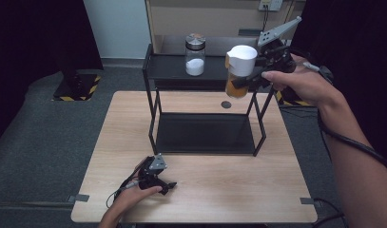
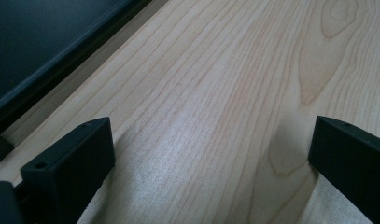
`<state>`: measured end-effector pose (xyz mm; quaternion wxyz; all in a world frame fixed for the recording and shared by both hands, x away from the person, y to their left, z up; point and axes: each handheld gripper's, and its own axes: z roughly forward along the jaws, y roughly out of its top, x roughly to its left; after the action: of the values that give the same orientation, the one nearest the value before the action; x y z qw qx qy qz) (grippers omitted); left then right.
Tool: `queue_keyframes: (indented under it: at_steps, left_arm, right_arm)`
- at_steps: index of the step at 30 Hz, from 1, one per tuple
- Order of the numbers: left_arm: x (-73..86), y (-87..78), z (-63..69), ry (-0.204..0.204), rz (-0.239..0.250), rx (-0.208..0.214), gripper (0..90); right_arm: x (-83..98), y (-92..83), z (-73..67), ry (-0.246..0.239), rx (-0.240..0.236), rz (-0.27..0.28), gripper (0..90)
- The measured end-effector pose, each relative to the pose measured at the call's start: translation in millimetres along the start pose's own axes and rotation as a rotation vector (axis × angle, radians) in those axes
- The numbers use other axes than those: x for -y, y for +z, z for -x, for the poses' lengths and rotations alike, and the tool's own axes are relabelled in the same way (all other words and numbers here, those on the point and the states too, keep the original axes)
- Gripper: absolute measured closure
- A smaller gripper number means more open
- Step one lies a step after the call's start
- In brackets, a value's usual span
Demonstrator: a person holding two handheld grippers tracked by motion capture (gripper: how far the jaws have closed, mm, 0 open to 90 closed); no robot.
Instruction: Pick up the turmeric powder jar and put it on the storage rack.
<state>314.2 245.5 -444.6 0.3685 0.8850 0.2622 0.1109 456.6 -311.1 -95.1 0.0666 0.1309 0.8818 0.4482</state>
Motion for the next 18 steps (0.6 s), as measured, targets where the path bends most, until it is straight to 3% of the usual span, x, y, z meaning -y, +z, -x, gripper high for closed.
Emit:
queue_keyframes:
  at_steps: [18]
  left_arm:
    - [0.0, 0.0, 0.0, -0.001, 0.000, 0.000, 0.0]
  right_arm:
    - [-20.9, 2.1, 15.4, 0.007, 0.029, 0.012, 31.7]
